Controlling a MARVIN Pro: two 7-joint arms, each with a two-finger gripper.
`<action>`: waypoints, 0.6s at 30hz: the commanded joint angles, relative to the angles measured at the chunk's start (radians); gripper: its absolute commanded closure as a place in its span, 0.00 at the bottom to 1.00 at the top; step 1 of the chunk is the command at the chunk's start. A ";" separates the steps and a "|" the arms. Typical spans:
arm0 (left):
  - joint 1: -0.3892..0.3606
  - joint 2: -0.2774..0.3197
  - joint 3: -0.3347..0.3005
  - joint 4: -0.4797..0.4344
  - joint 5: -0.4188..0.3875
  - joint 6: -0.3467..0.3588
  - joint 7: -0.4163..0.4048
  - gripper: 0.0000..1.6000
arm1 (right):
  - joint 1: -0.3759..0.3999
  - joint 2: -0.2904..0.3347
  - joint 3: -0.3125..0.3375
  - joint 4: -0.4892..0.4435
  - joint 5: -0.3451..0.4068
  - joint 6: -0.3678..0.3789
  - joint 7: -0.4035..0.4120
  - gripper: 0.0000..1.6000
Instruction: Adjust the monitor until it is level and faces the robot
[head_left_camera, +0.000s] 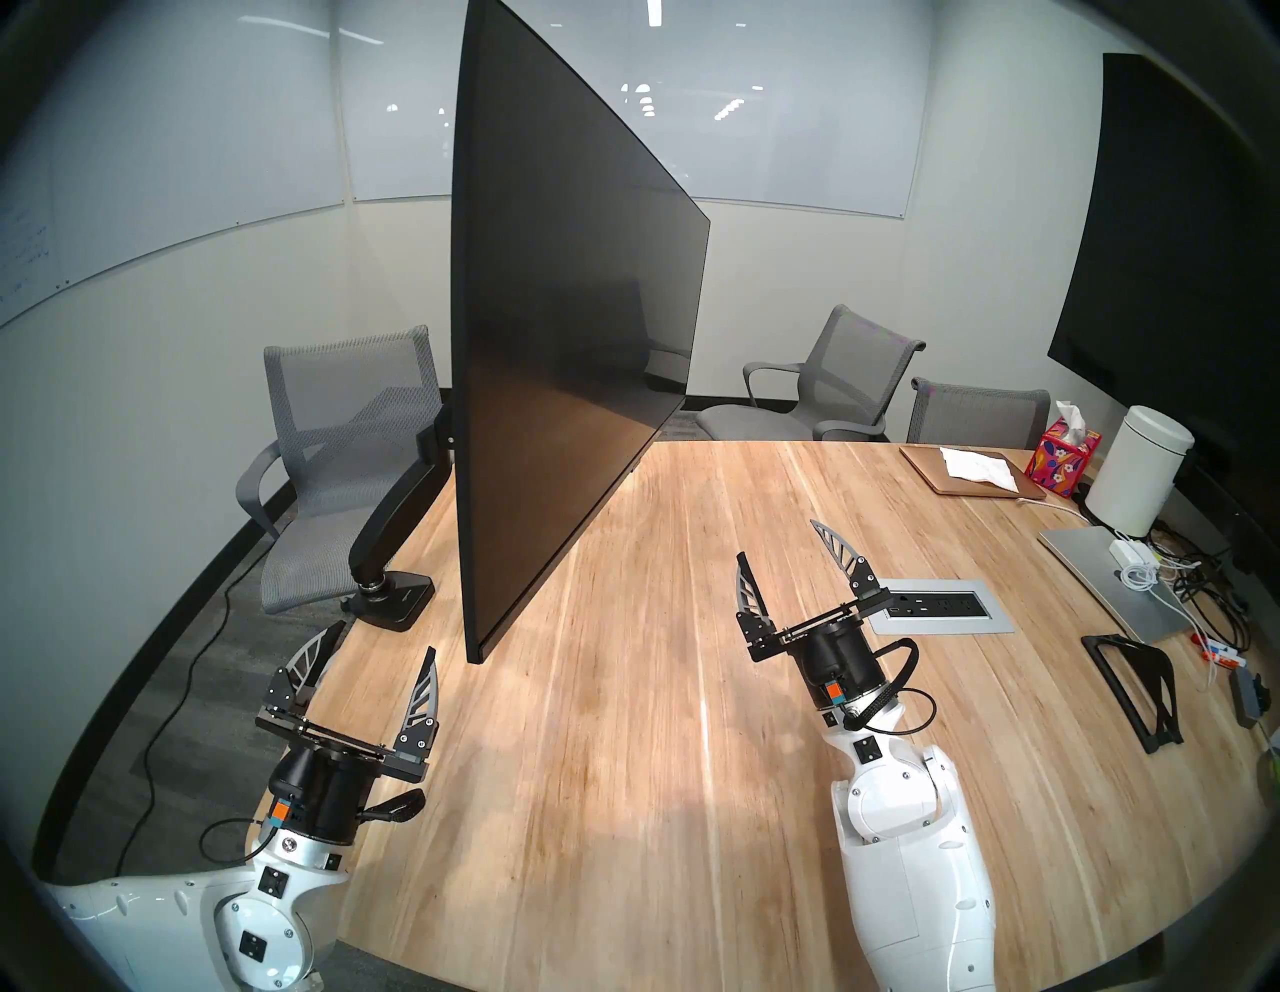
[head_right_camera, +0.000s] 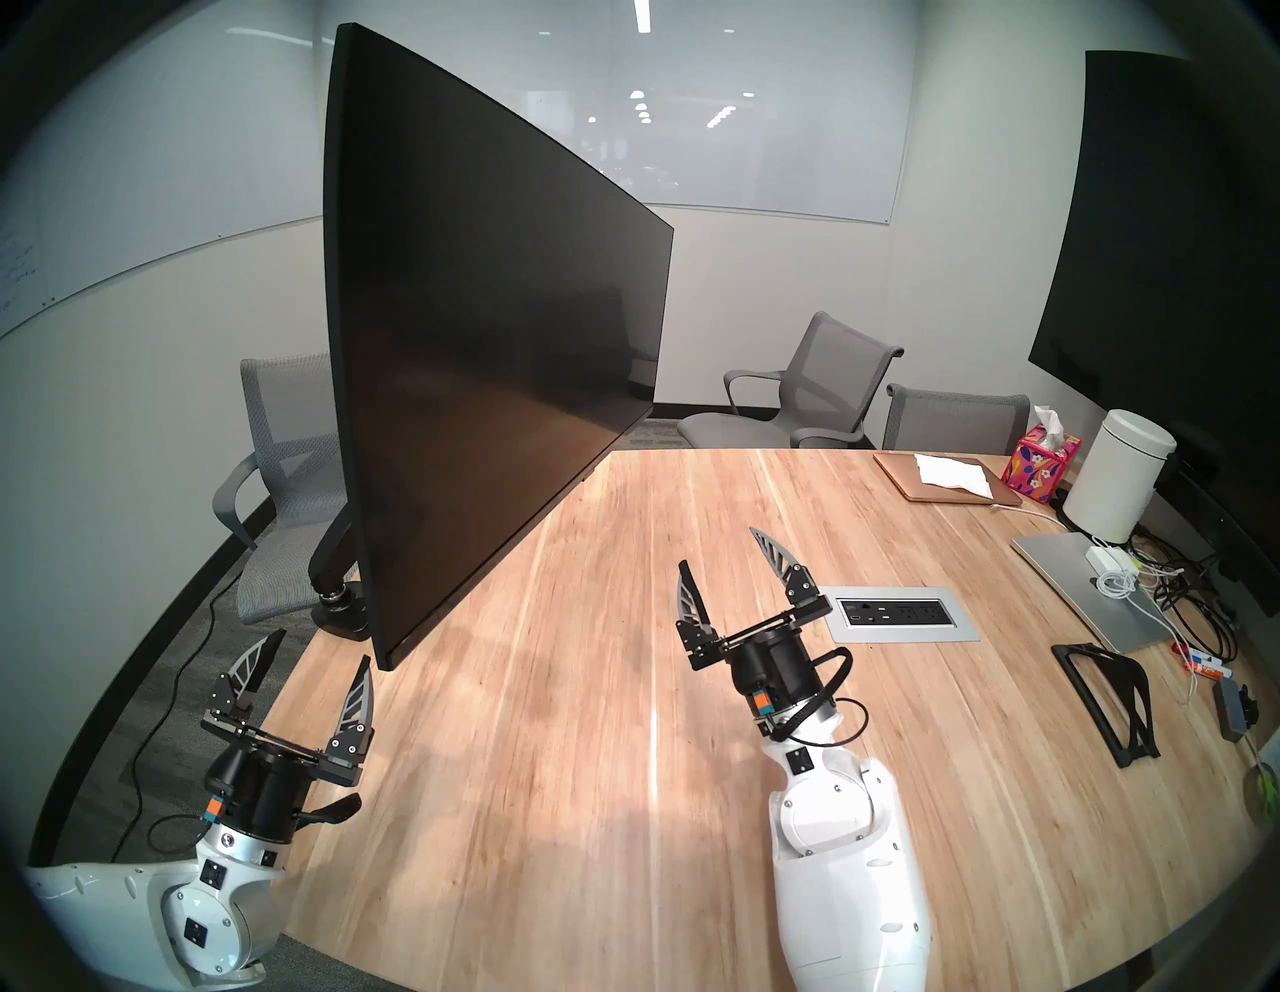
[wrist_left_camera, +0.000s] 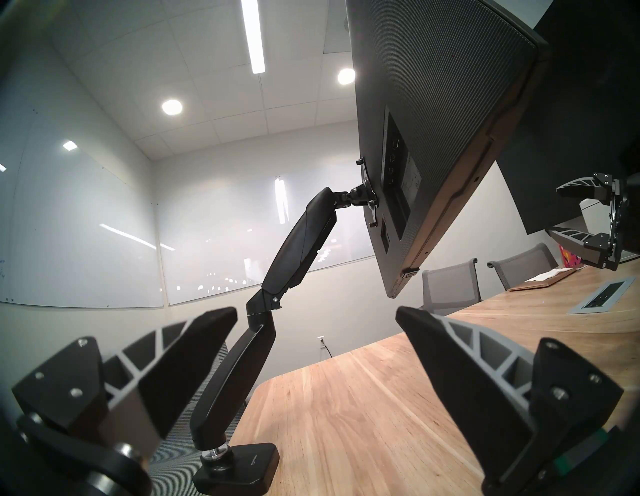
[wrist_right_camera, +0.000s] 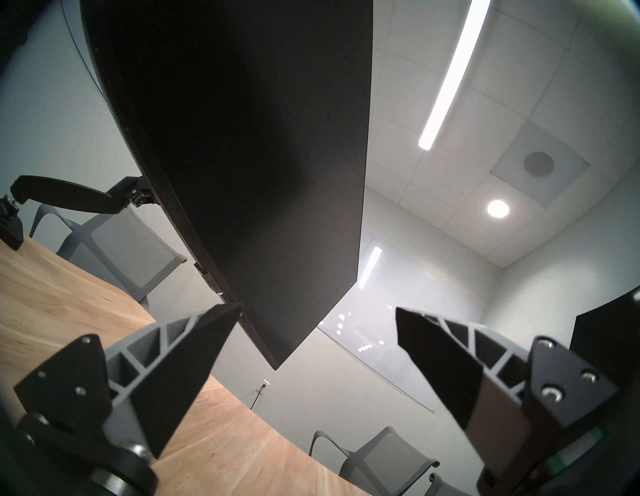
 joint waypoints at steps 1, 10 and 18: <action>-0.002 0.001 -0.002 -0.008 0.000 -0.002 0.000 0.00 | -0.028 0.014 0.003 -0.066 0.043 0.023 0.037 0.00; -0.002 0.001 -0.002 -0.008 0.000 -0.002 0.000 0.00 | -0.081 0.037 0.003 -0.114 0.159 0.076 0.136 0.00; -0.002 0.001 -0.002 -0.008 0.000 -0.002 0.000 0.00 | -0.127 0.047 0.018 -0.164 0.174 0.081 0.161 0.00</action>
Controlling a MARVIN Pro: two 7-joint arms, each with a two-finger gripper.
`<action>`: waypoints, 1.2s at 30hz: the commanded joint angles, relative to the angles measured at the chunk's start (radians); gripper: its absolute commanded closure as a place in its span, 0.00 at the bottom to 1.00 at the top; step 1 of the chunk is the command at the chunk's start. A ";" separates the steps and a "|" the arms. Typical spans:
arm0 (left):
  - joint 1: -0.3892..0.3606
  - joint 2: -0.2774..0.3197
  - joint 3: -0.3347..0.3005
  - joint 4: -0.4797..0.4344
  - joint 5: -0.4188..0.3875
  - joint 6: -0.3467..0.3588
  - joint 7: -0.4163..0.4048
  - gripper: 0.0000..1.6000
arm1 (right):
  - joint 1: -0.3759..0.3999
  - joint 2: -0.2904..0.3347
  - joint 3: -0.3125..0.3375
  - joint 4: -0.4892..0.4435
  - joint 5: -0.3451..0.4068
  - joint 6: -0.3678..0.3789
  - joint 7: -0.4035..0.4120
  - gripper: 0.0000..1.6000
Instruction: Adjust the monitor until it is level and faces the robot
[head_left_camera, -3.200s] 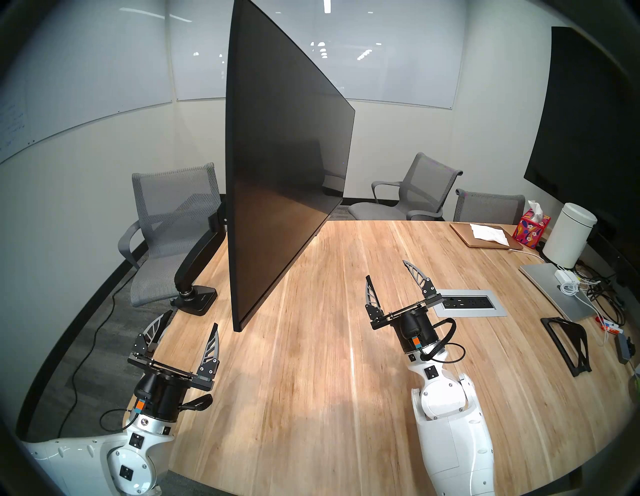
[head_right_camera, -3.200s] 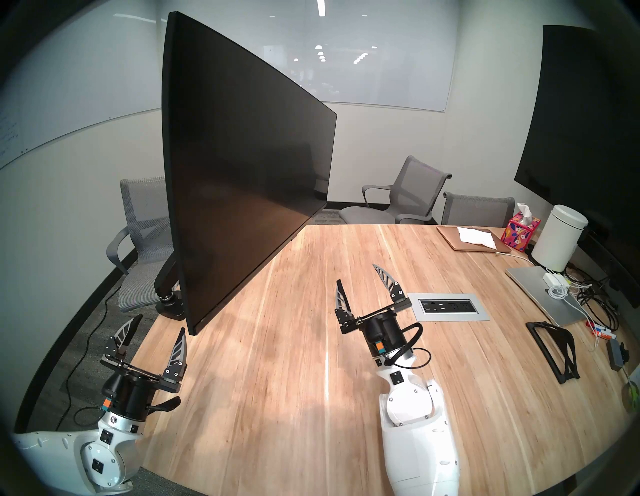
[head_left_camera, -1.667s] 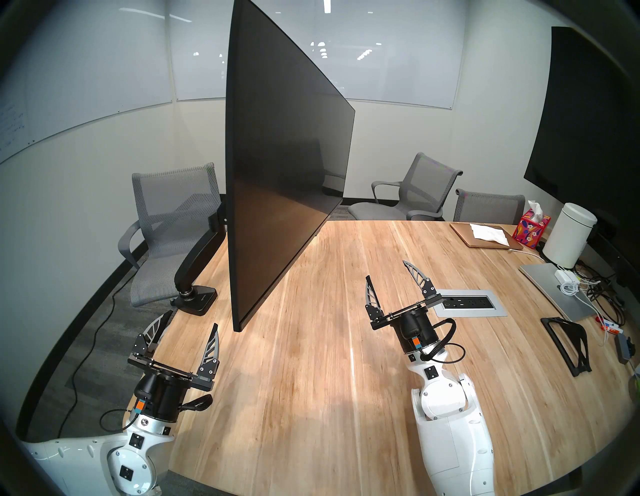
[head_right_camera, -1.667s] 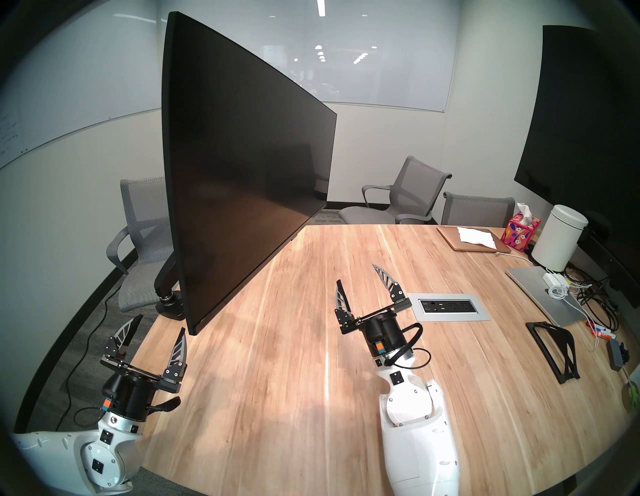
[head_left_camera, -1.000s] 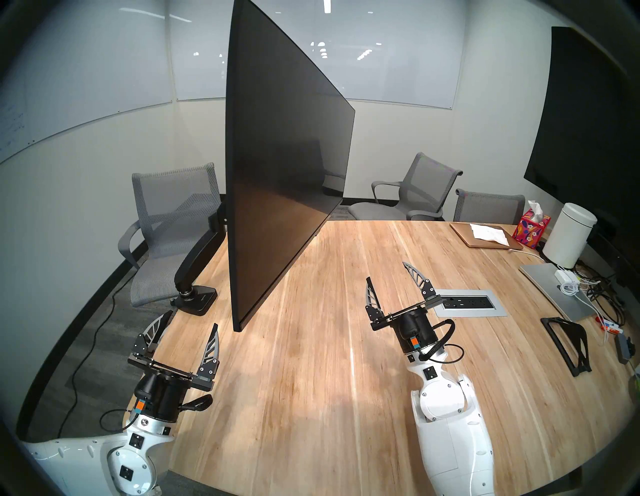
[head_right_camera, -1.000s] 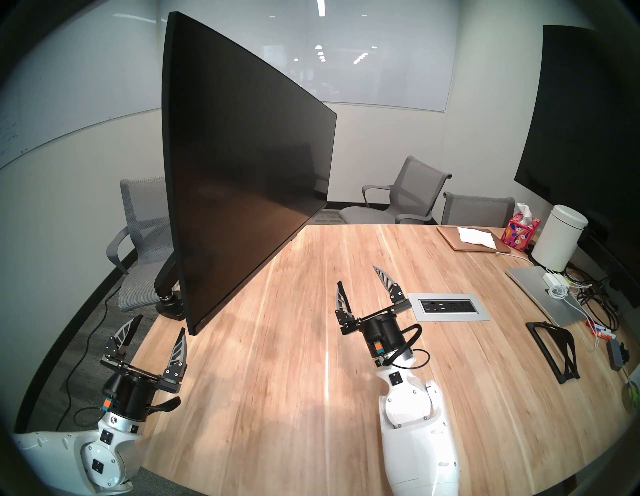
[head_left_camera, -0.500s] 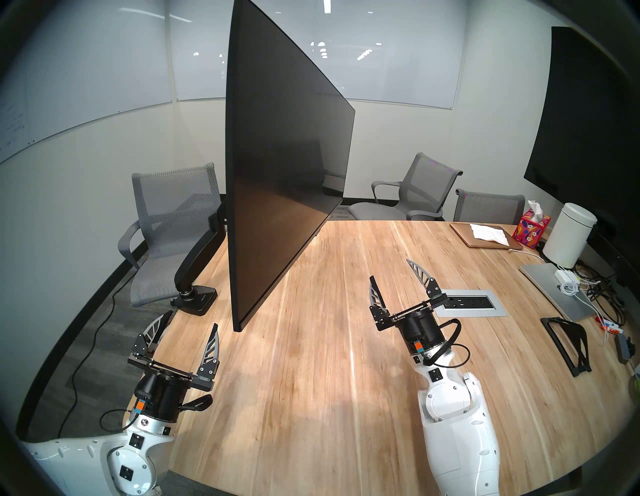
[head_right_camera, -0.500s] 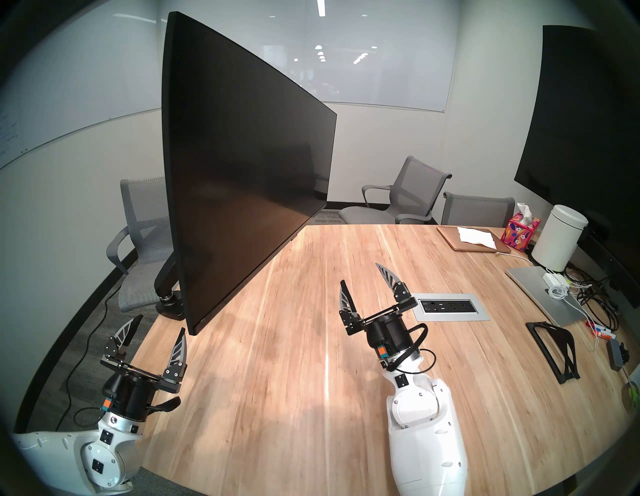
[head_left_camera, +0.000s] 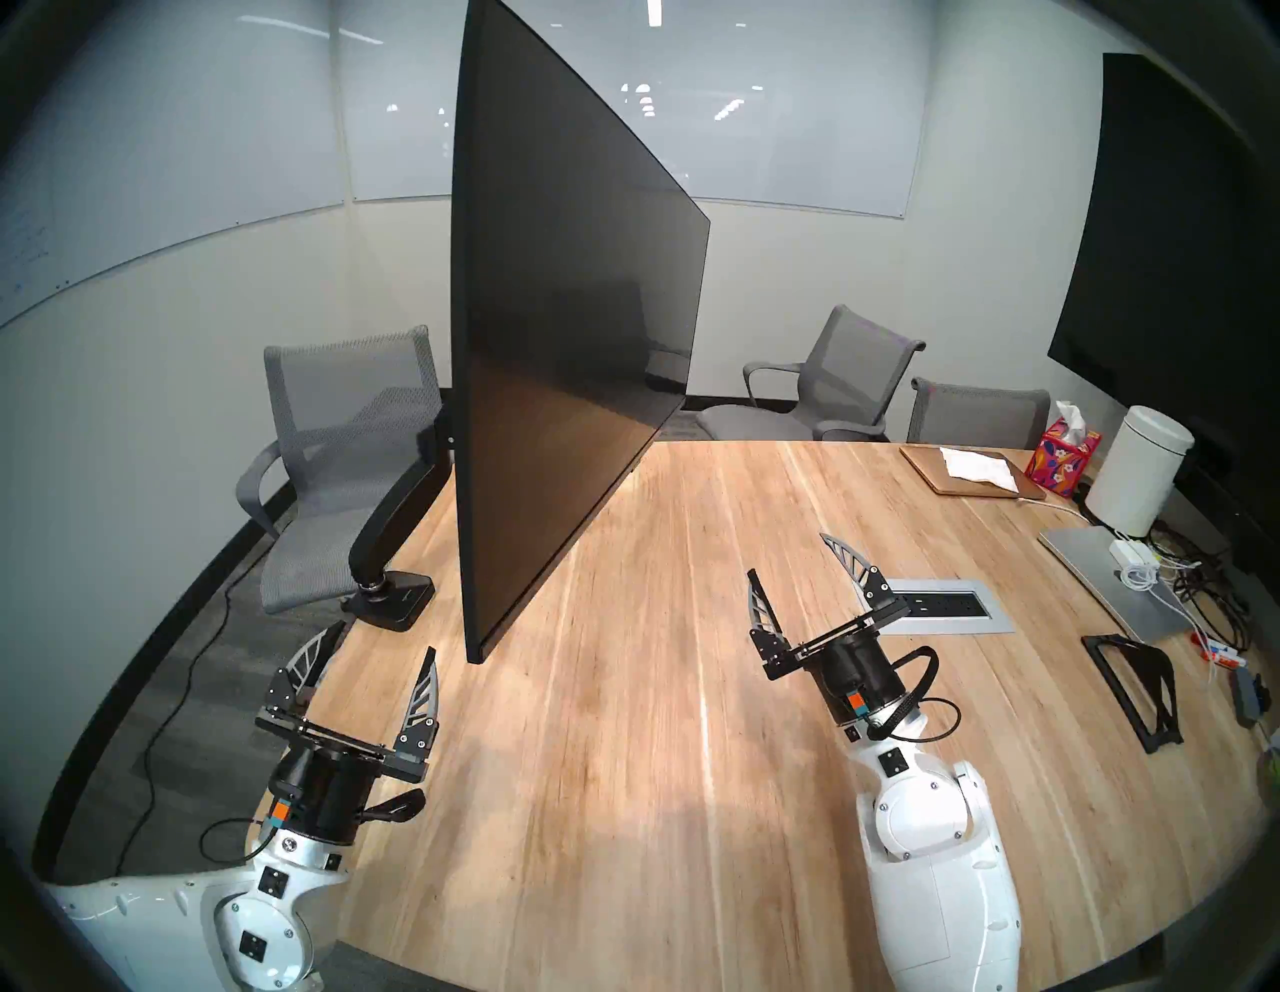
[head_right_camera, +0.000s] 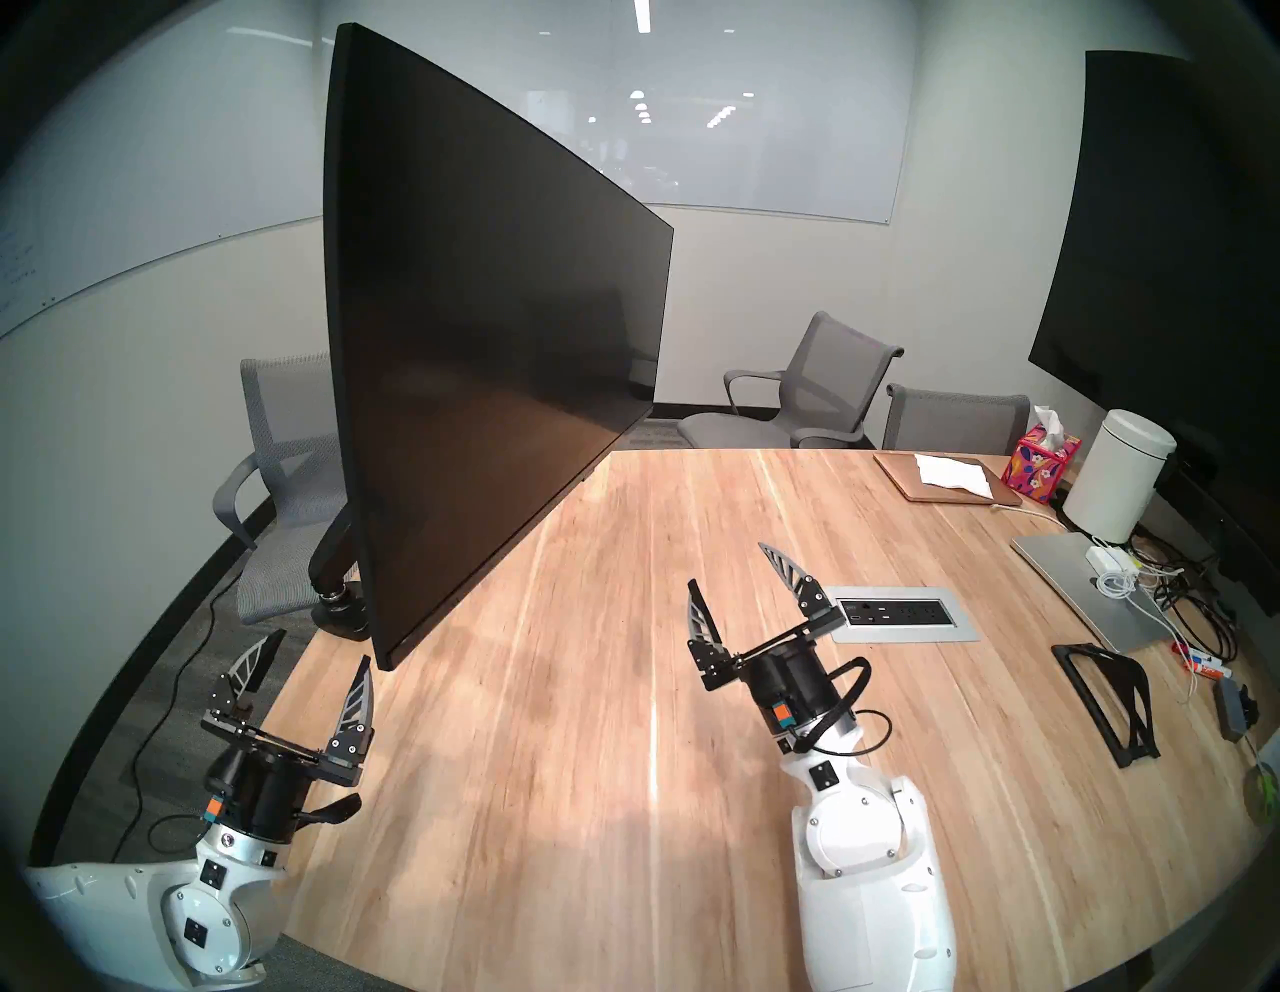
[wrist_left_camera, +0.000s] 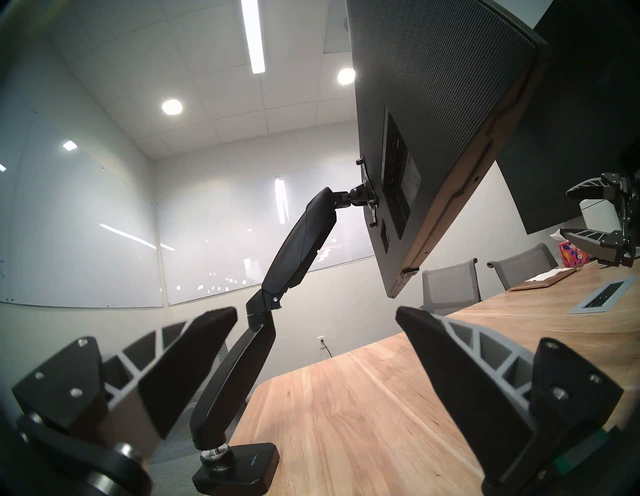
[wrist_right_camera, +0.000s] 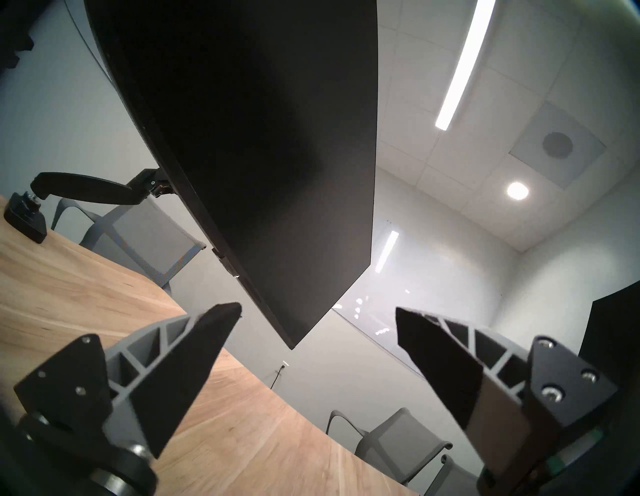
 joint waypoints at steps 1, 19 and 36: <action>-0.002 0.001 -0.002 -0.008 0.000 -0.002 0.000 0.00 | -0.035 0.009 0.009 -0.064 0.024 -0.007 0.005 0.00; -0.002 0.001 -0.002 -0.008 0.000 -0.002 0.000 0.00 | -0.167 0.026 0.068 -0.178 0.076 -0.010 0.030 0.00; -0.002 0.001 -0.002 -0.008 0.000 -0.002 0.000 0.00 | -0.305 0.039 0.090 -0.264 0.125 -0.024 0.083 0.00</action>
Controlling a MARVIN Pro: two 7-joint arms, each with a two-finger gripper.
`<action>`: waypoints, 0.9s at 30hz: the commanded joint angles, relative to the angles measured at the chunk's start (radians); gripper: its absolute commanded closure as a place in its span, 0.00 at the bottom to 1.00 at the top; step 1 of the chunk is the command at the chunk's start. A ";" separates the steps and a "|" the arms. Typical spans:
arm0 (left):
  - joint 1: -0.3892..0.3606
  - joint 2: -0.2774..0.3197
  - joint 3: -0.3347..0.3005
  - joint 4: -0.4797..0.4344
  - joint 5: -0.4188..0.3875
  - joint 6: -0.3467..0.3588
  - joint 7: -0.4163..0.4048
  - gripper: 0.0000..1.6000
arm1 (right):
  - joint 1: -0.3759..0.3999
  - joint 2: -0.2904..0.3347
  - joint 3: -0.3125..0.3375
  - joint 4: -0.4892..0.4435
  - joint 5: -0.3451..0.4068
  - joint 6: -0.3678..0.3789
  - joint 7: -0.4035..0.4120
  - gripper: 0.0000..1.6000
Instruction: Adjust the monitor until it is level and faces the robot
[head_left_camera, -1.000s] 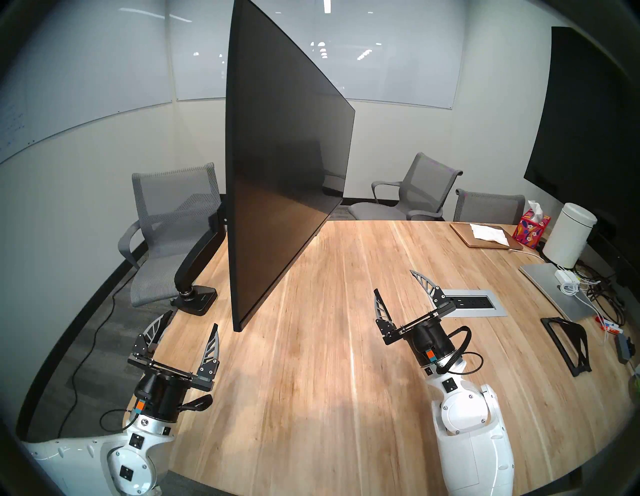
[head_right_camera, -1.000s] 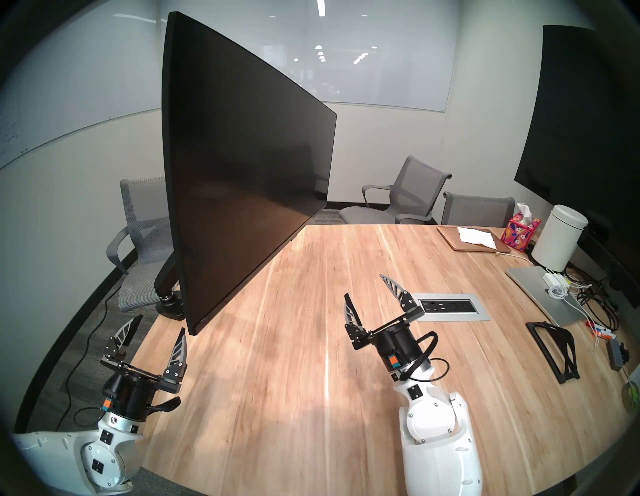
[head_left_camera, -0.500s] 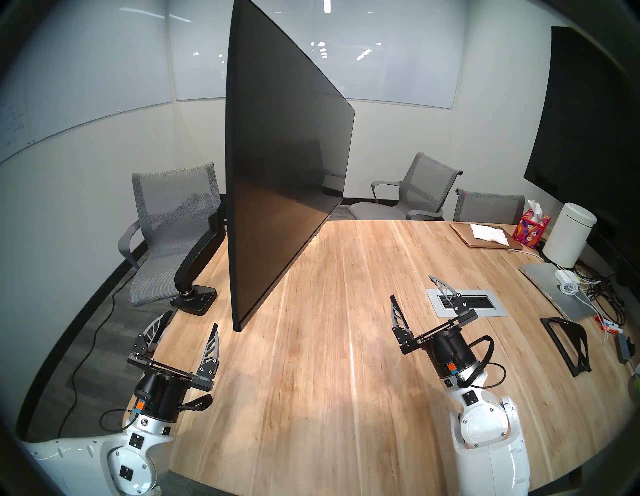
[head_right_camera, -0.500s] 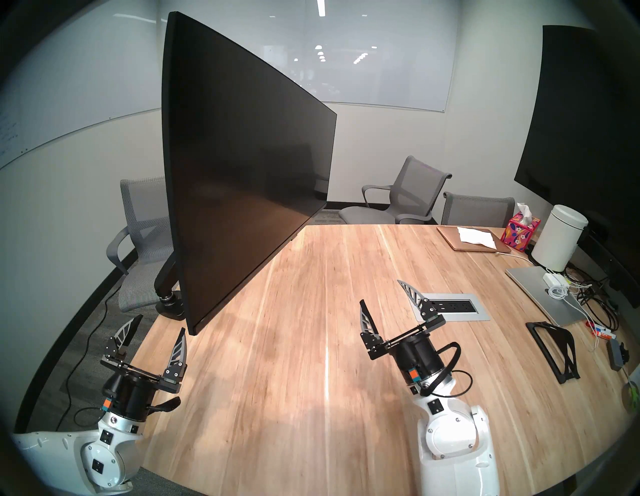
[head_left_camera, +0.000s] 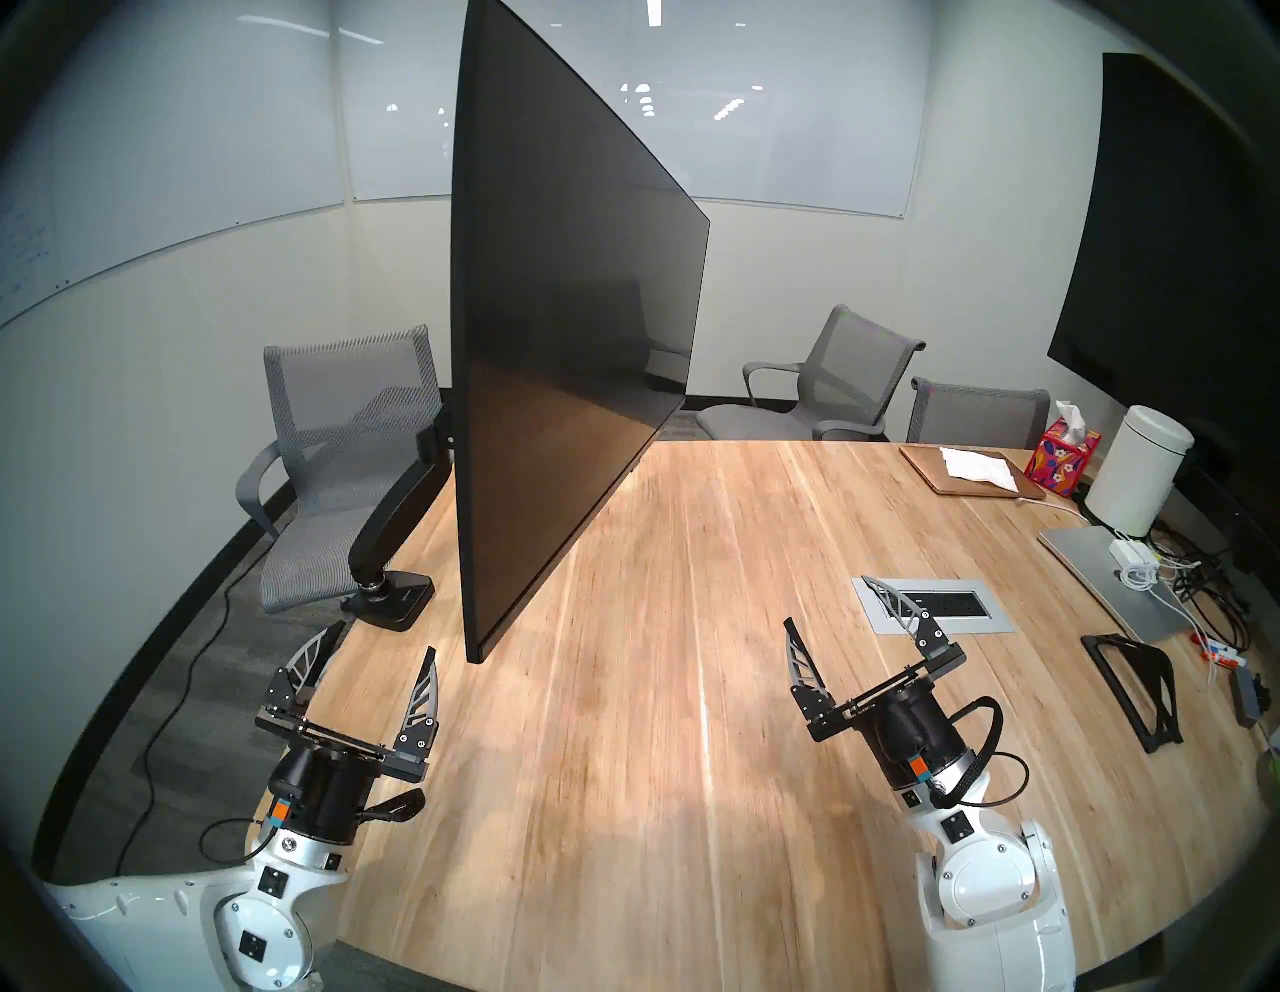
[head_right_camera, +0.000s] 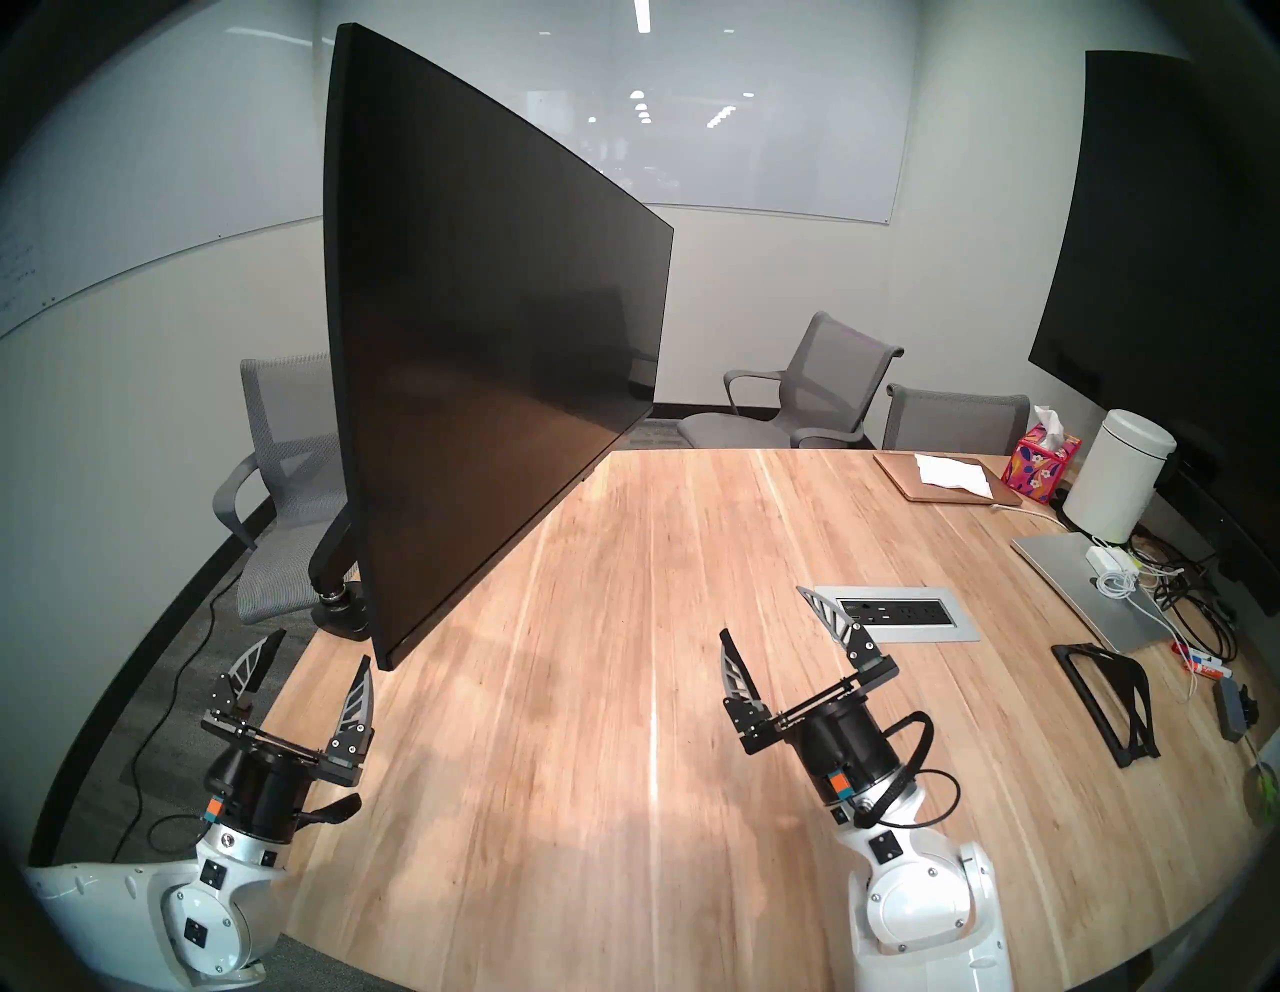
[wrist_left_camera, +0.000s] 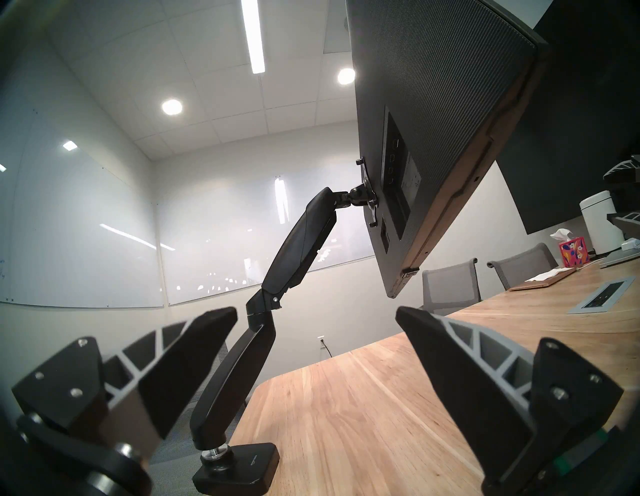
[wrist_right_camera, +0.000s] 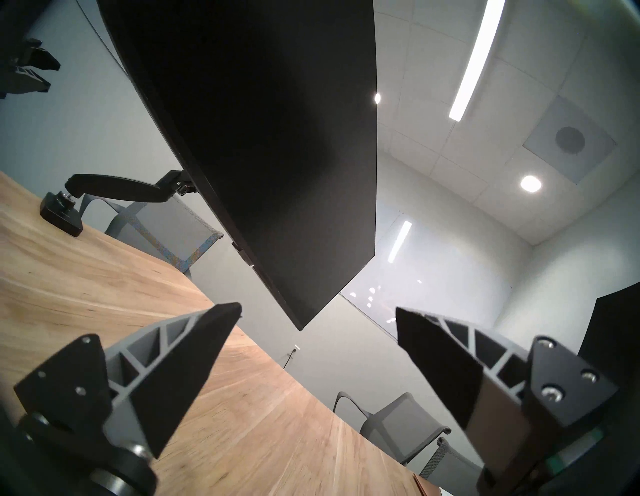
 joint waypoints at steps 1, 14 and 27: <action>-0.002 0.001 -0.002 -0.008 0.000 -0.002 0.000 0.00 | -0.070 0.006 0.014 -0.068 0.031 -0.015 0.006 0.00; -0.002 0.001 -0.002 -0.008 0.000 -0.002 0.000 0.00 | -0.125 0.018 0.063 -0.131 0.056 -0.024 0.029 0.00; -0.002 0.001 -0.002 -0.008 0.000 -0.002 0.000 0.00 | -0.199 0.005 0.109 -0.147 0.056 -0.013 0.039 0.00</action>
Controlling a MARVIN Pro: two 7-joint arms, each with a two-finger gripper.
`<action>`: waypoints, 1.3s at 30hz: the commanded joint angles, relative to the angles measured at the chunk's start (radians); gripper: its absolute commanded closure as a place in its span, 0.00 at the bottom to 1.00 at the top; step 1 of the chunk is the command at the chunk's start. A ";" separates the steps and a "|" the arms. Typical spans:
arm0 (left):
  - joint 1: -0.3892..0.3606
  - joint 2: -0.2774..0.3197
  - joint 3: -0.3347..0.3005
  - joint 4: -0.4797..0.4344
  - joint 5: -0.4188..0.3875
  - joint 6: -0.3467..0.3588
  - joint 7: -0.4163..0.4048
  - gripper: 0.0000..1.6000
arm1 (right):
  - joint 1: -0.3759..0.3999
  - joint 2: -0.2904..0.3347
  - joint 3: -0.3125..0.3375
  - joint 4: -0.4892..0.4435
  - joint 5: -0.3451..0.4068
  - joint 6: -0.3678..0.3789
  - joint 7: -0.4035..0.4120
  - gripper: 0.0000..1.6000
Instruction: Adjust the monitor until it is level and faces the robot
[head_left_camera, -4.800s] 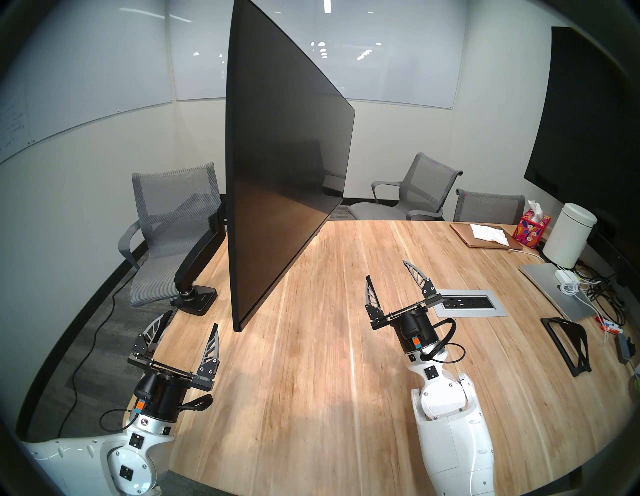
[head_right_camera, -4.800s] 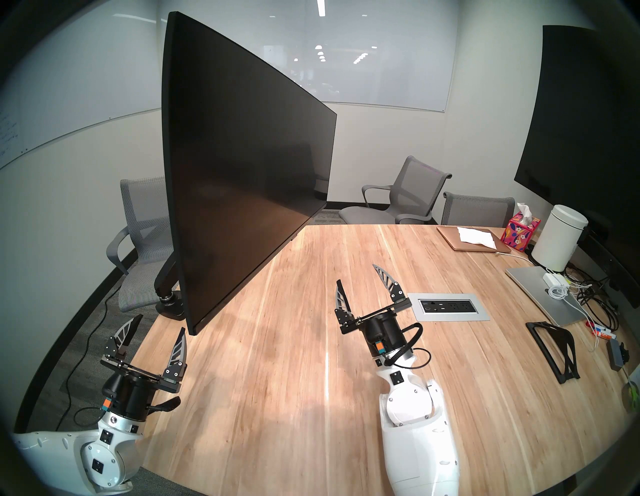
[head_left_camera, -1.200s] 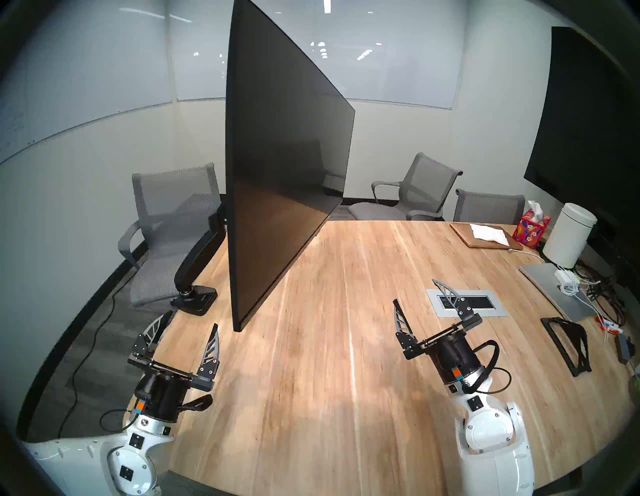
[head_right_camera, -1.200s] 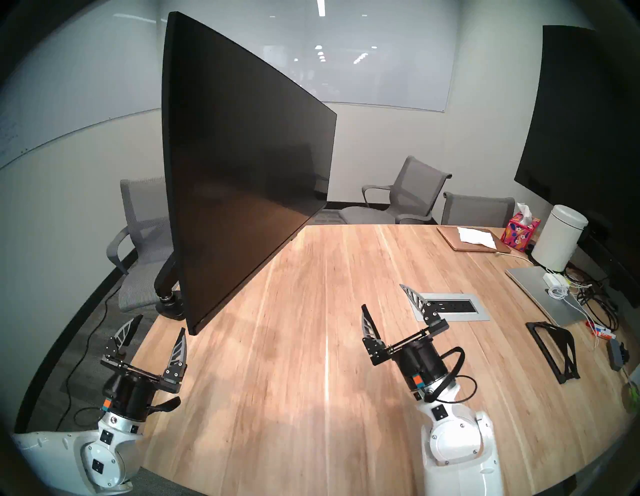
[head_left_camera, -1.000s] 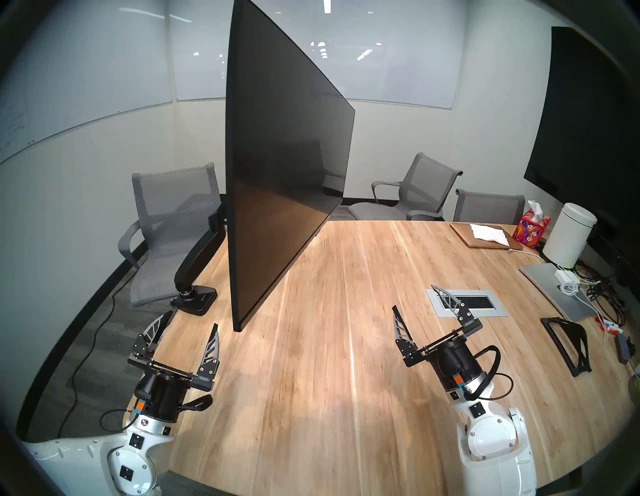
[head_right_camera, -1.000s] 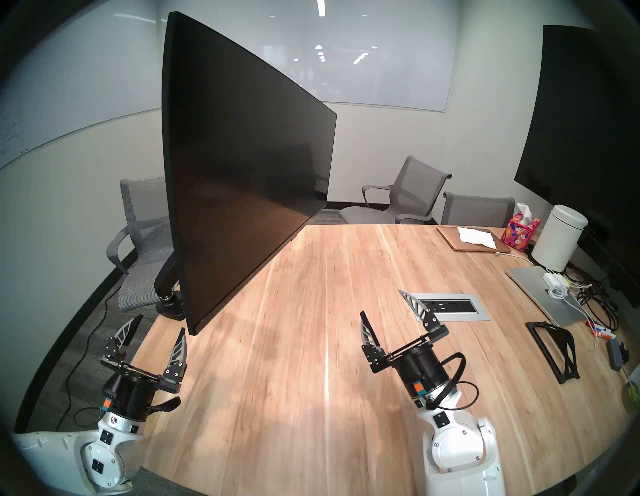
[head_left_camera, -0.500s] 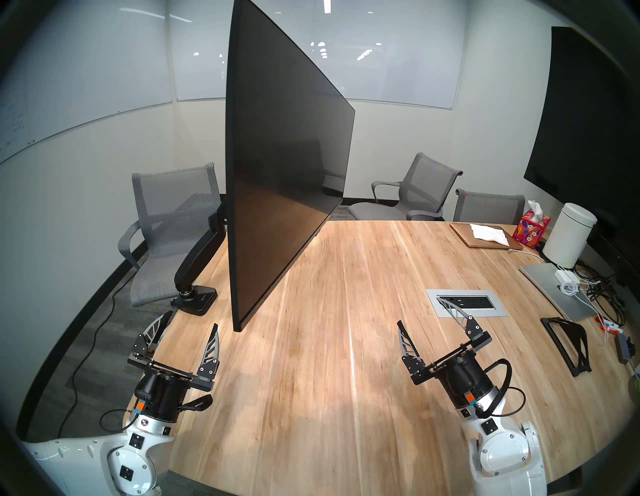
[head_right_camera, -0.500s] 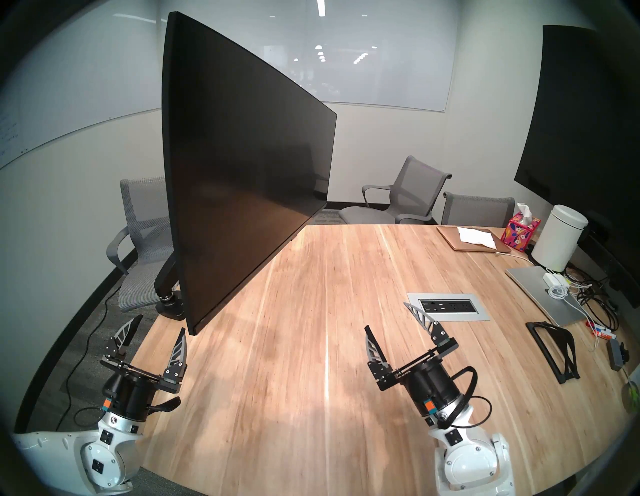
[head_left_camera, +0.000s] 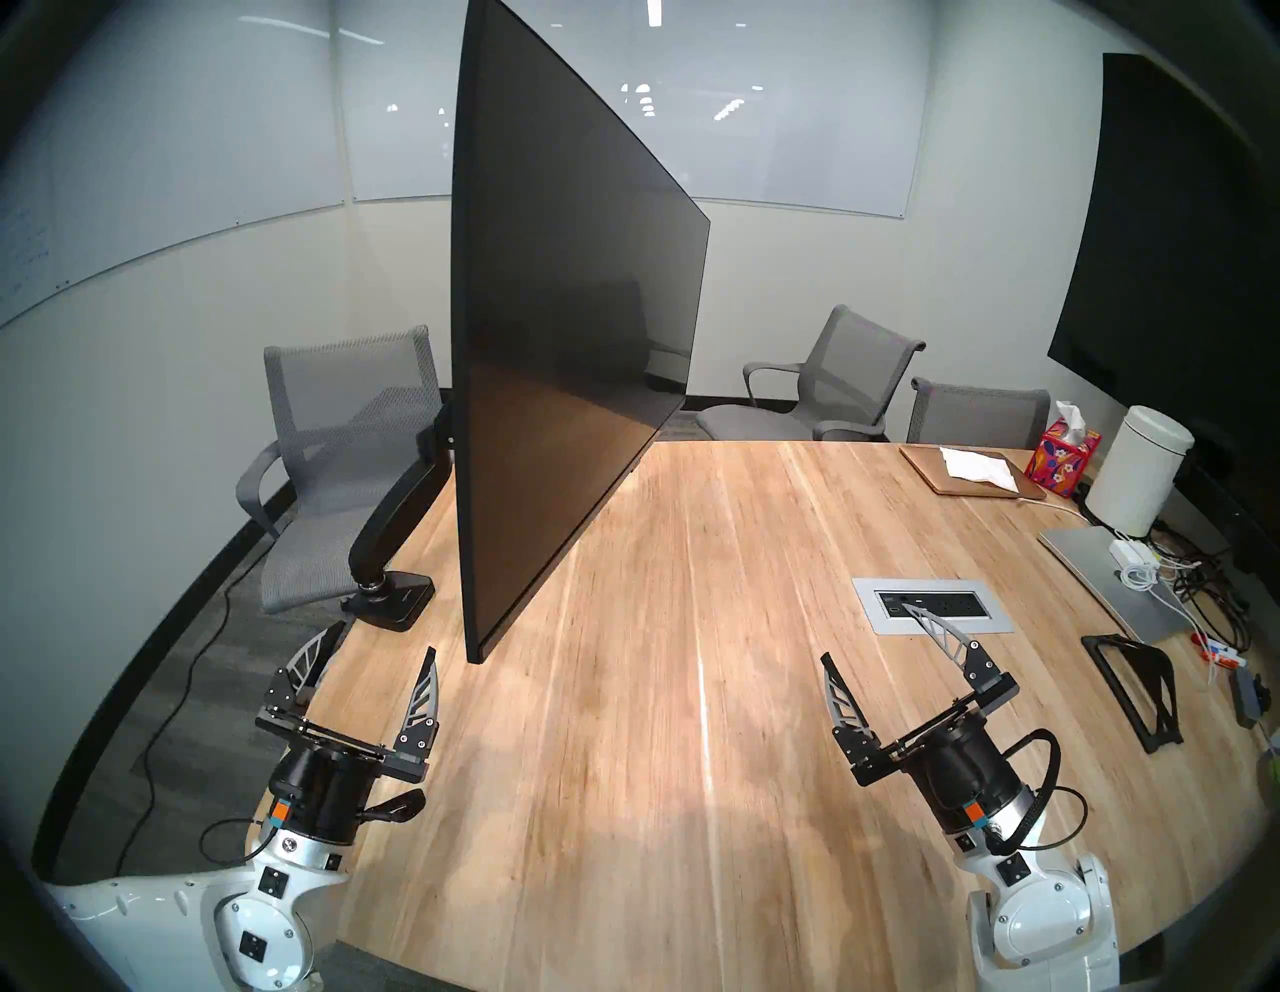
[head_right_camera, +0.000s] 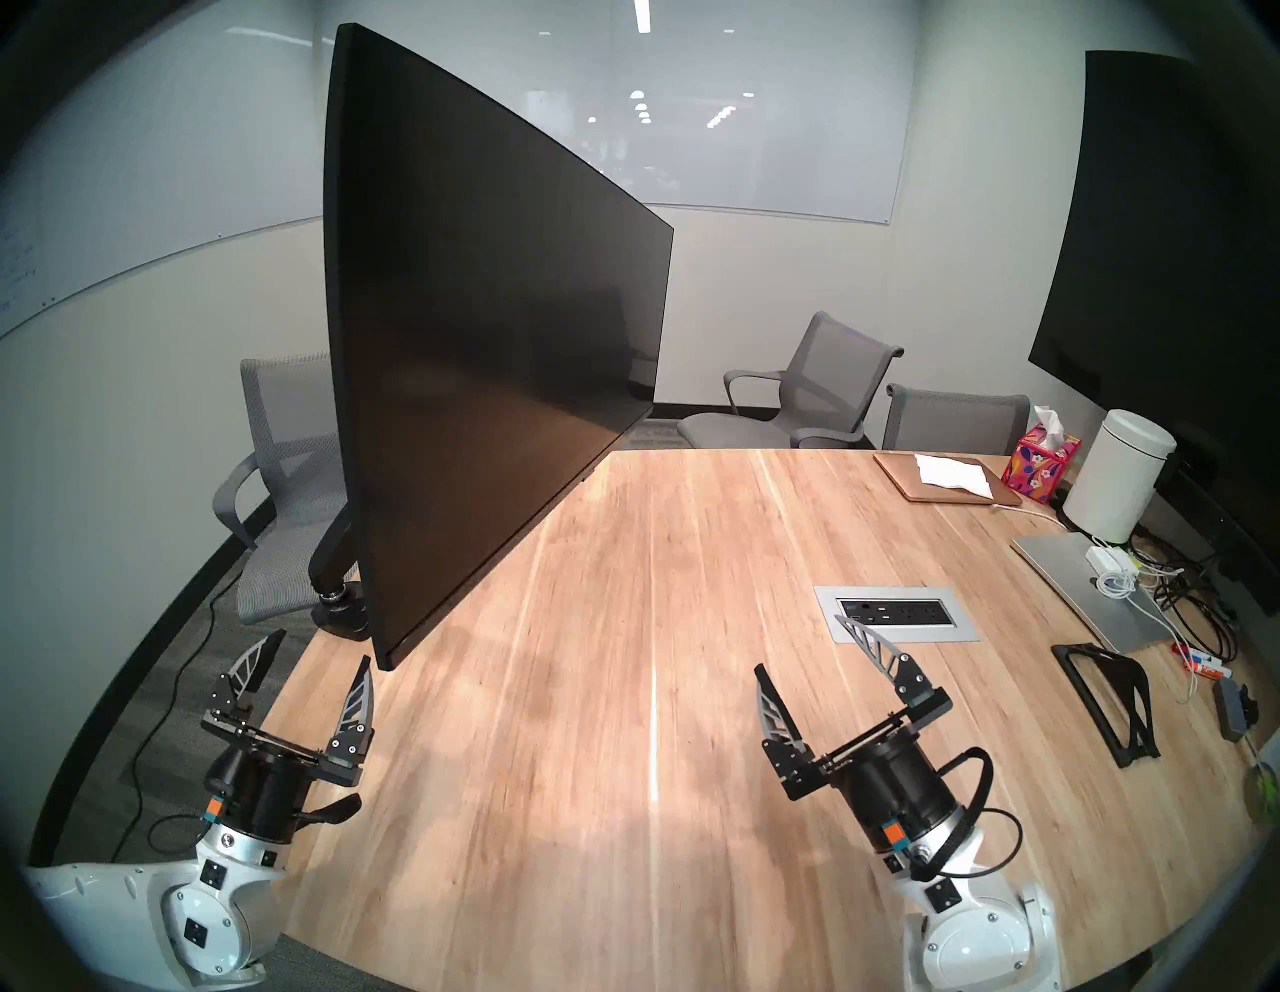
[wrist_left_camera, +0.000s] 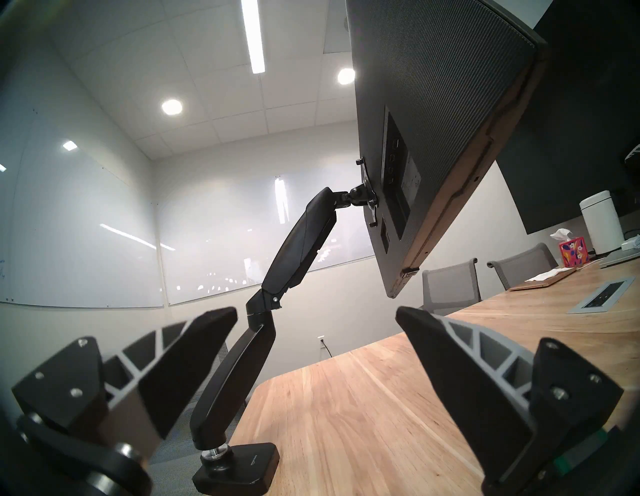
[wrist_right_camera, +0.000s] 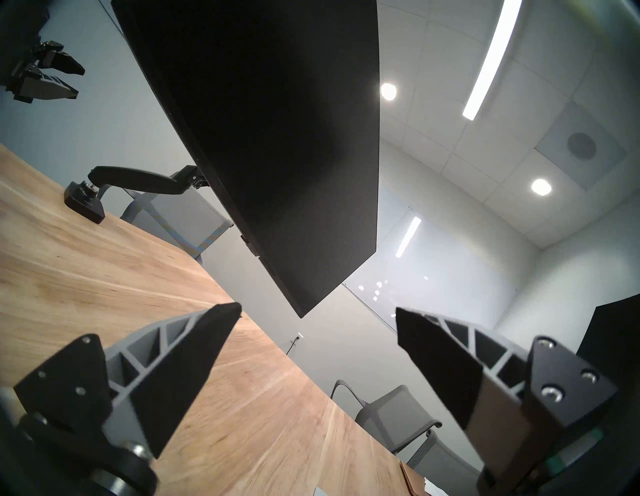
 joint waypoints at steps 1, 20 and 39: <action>-0.002 0.001 -0.002 -0.008 0.000 -0.002 0.000 0.00 | -0.031 -0.011 0.007 -0.018 0.002 0.003 -0.003 0.00; -0.002 0.001 -0.002 -0.008 0.000 -0.002 0.000 0.00 | -0.038 -0.083 0.011 -0.043 -0.125 0.042 -0.041 0.00; -0.002 0.001 -0.002 -0.008 0.000 -0.002 0.000 0.00 | 0.045 -0.118 0.082 -0.011 -0.222 0.064 -0.142 0.00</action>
